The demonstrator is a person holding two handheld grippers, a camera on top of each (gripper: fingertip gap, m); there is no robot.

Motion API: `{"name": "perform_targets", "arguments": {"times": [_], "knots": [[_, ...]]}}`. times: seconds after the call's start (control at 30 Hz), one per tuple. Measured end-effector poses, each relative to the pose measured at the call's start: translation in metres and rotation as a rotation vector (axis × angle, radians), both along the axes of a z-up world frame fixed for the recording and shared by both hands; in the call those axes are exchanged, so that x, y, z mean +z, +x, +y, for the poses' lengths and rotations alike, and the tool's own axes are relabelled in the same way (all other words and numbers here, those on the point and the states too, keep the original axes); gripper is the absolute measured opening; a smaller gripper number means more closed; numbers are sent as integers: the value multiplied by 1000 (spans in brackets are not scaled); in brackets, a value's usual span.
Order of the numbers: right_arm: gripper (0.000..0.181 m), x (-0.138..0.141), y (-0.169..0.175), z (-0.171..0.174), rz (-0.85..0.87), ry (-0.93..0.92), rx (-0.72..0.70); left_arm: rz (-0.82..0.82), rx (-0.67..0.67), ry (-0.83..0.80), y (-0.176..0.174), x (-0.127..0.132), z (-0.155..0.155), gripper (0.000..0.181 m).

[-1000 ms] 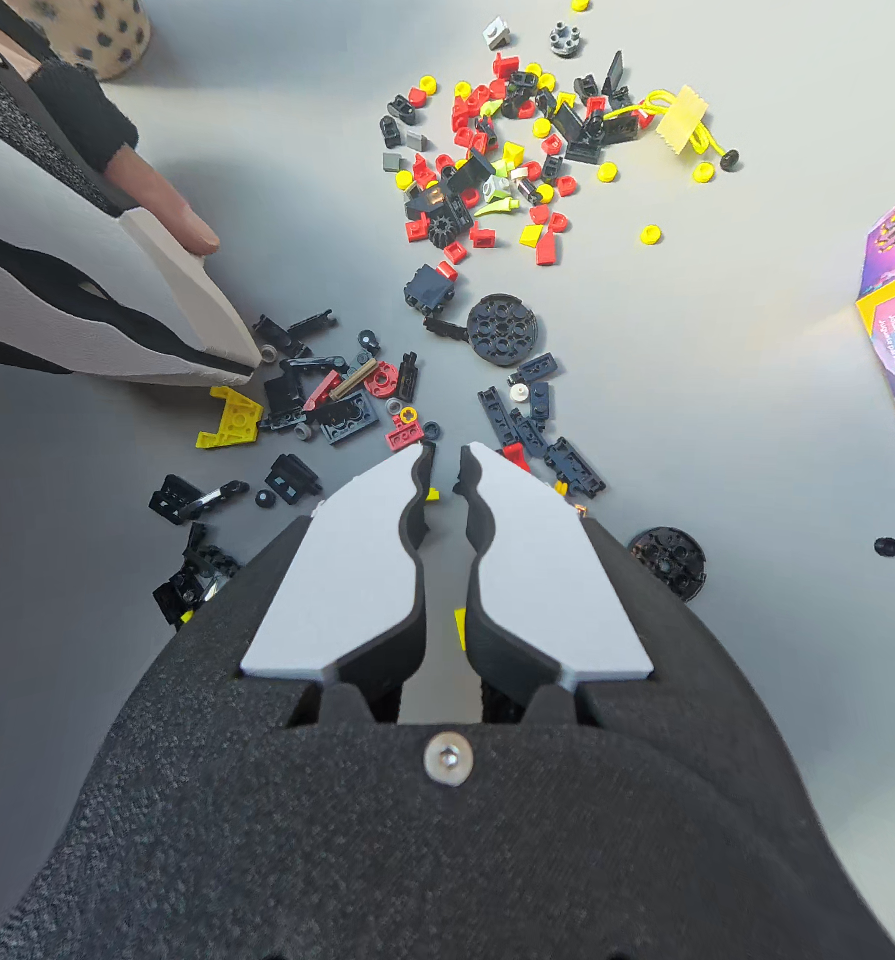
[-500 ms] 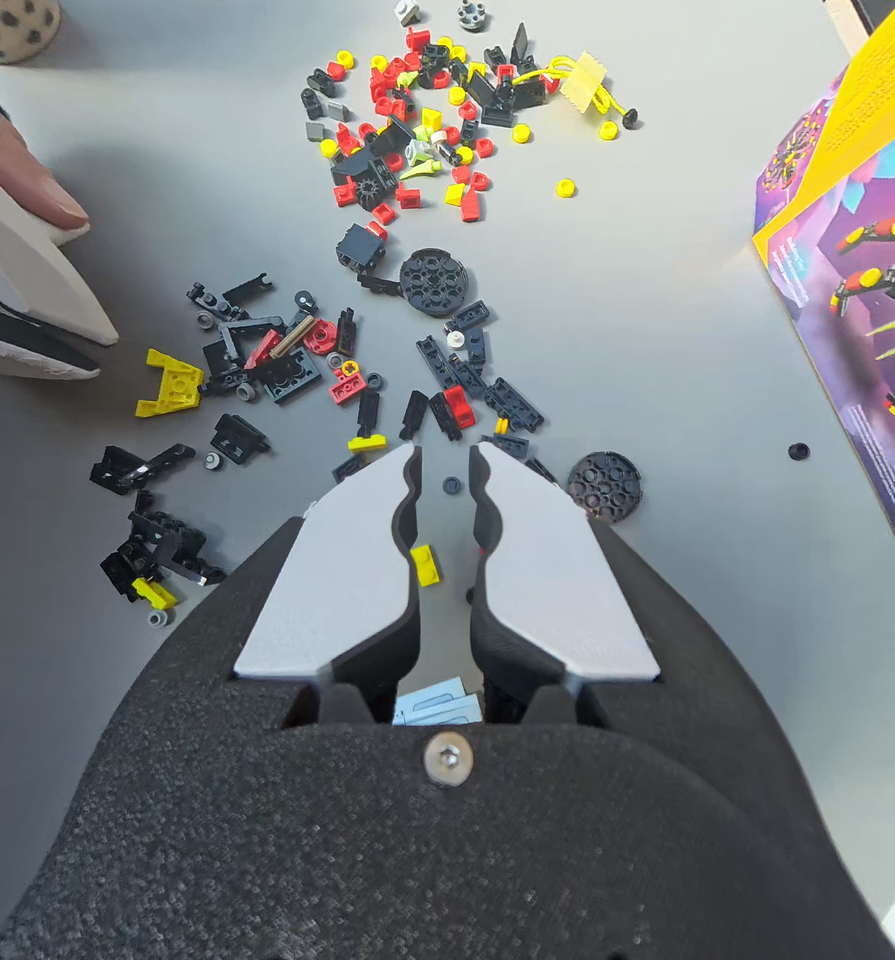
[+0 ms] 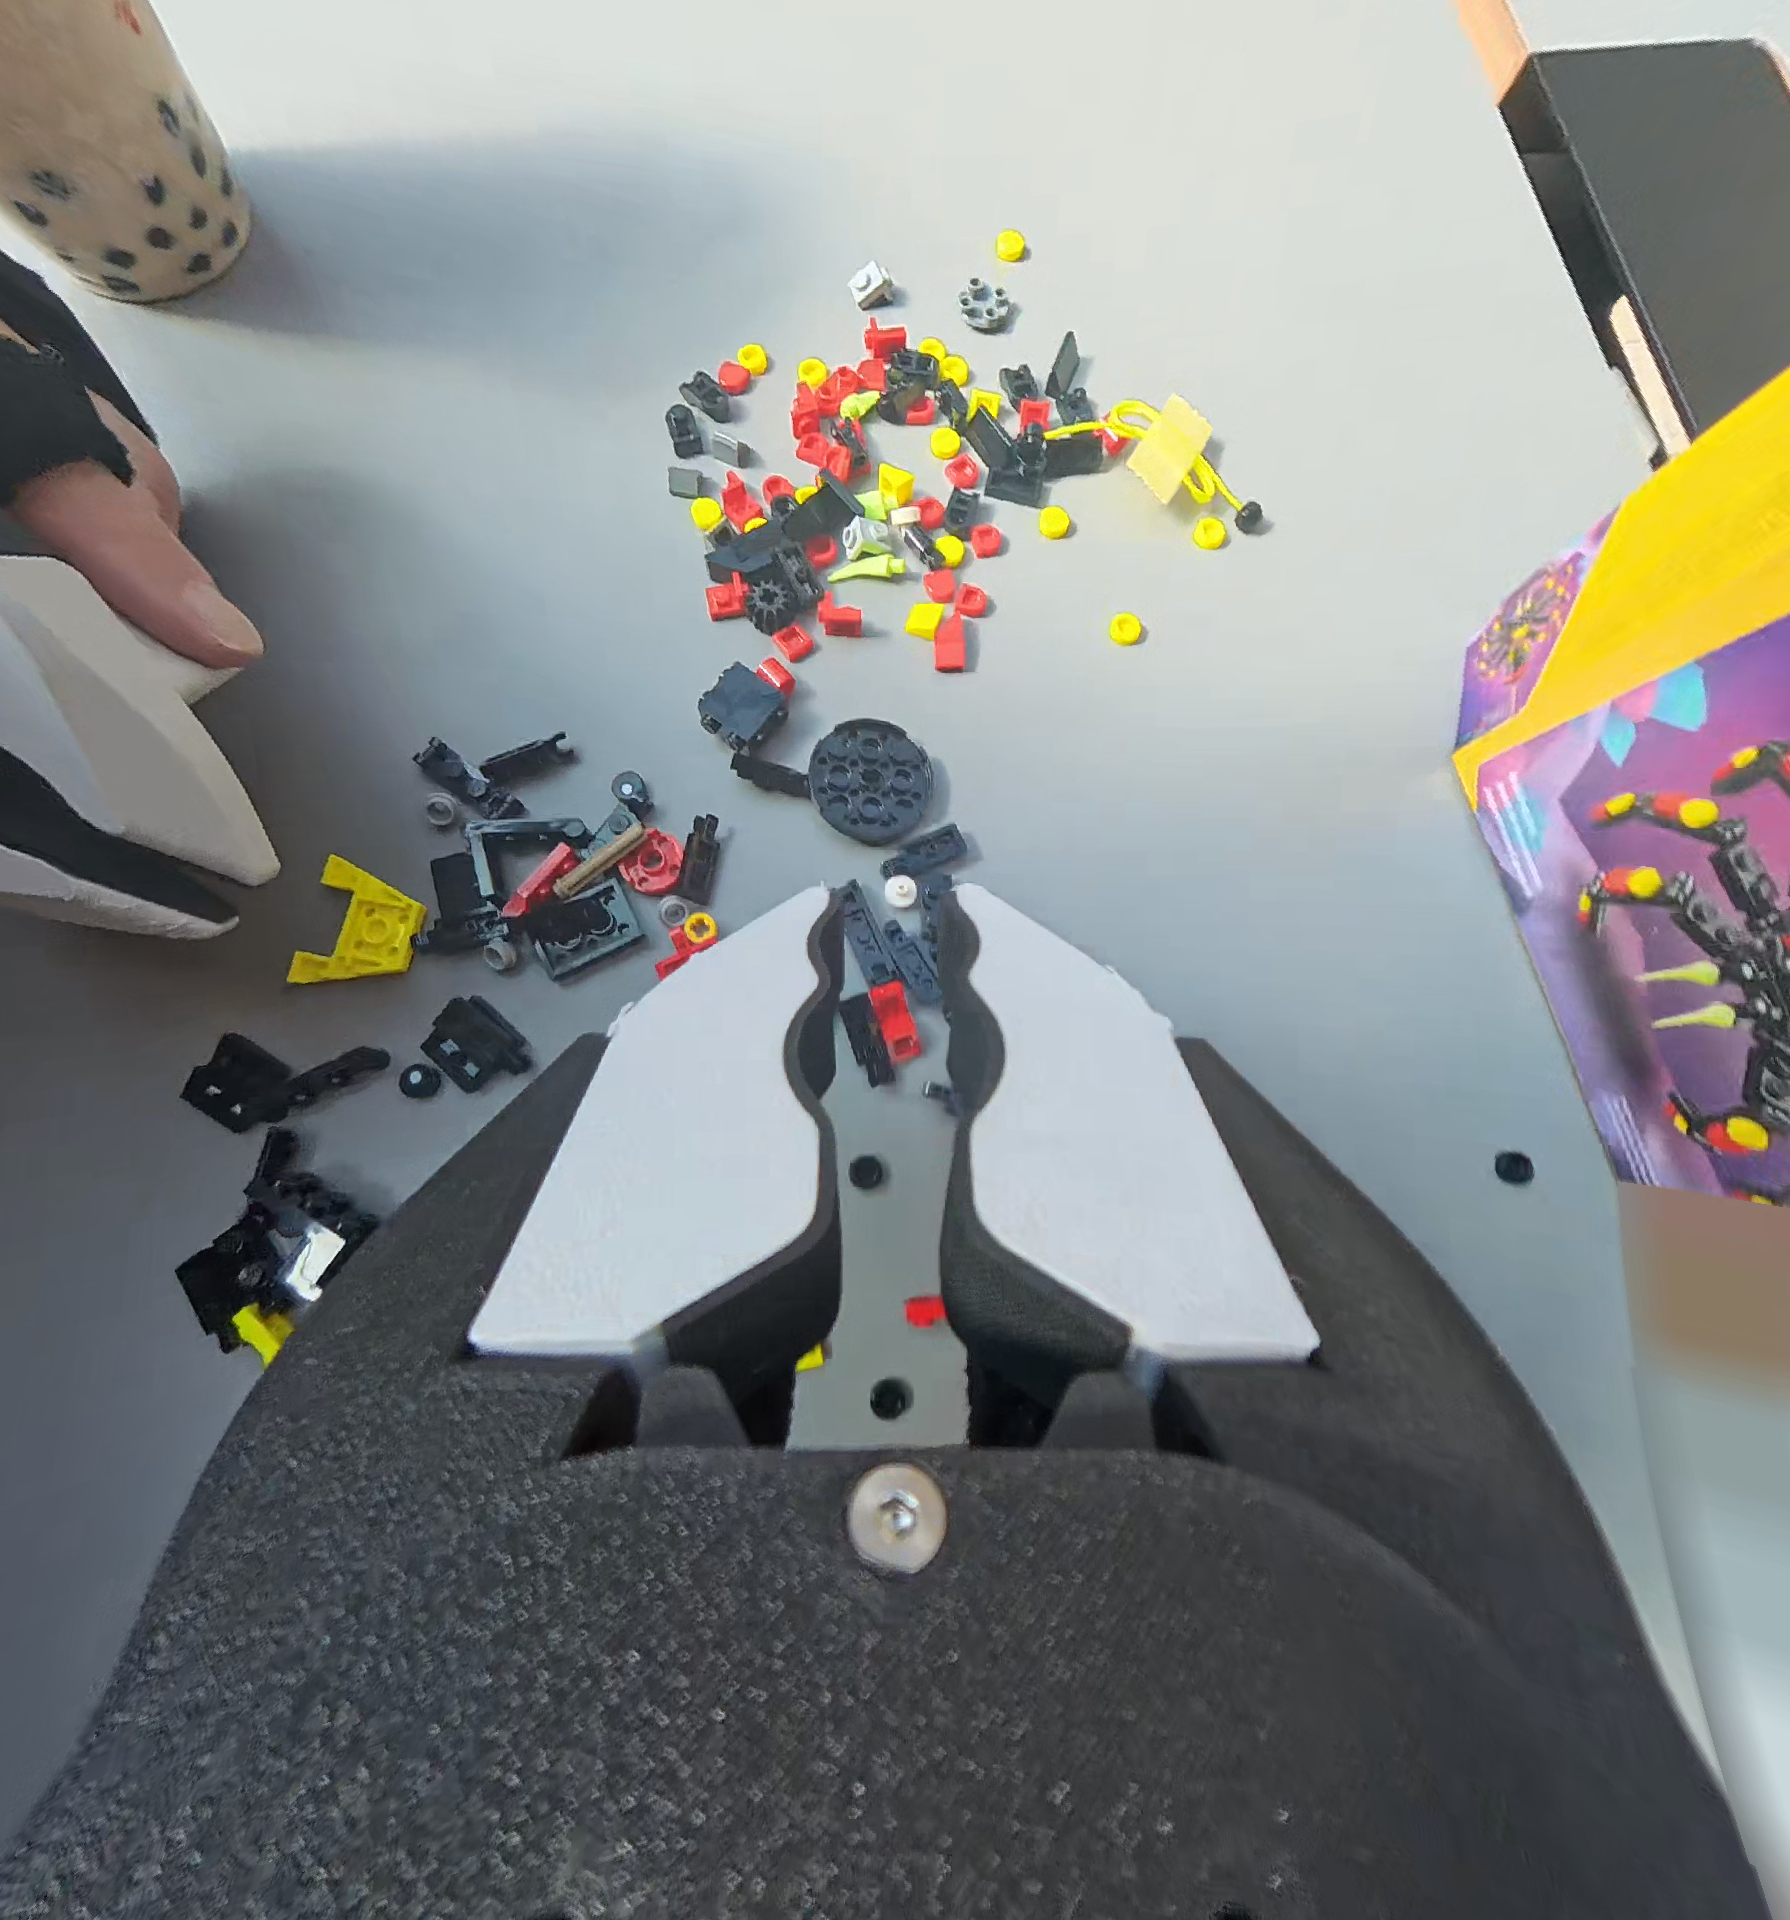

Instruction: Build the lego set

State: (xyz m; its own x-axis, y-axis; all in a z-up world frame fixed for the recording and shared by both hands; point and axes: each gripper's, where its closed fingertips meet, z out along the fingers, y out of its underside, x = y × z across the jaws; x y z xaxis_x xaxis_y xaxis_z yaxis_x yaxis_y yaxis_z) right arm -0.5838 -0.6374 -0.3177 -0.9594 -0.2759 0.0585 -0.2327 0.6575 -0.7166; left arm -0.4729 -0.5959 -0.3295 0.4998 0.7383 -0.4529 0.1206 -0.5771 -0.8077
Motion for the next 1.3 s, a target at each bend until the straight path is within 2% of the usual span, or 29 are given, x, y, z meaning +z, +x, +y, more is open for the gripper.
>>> {"name": "perform_targets", "arguments": {"times": [0.3, 0.57, 0.77, 0.97, 1.17, 1.3], "knots": [[10, -38, 37, -86, -11, 87, 179, -8, 6, 9, 0, -2, -1, 7], [10, -52, 60, -95, -24, 176, 305, -12, 20, 21, -2, -3, -3, 7], [10, -44, 36, -119, -17, 114, 181, -15, 9, 18, -1, -3, 0, 7], [10, -47, 50, -119, -23, 136, 261, -7, 10, 17, -2, -2, -1, 7], [10, -30, 10, -126, -31, 64, 111, -4, 11, 14, -2, -1, -1, 7], [10, -25, -10, -128, -5, 56, 69, -4, 9, 9, -2, -2, 0, 7]]}}
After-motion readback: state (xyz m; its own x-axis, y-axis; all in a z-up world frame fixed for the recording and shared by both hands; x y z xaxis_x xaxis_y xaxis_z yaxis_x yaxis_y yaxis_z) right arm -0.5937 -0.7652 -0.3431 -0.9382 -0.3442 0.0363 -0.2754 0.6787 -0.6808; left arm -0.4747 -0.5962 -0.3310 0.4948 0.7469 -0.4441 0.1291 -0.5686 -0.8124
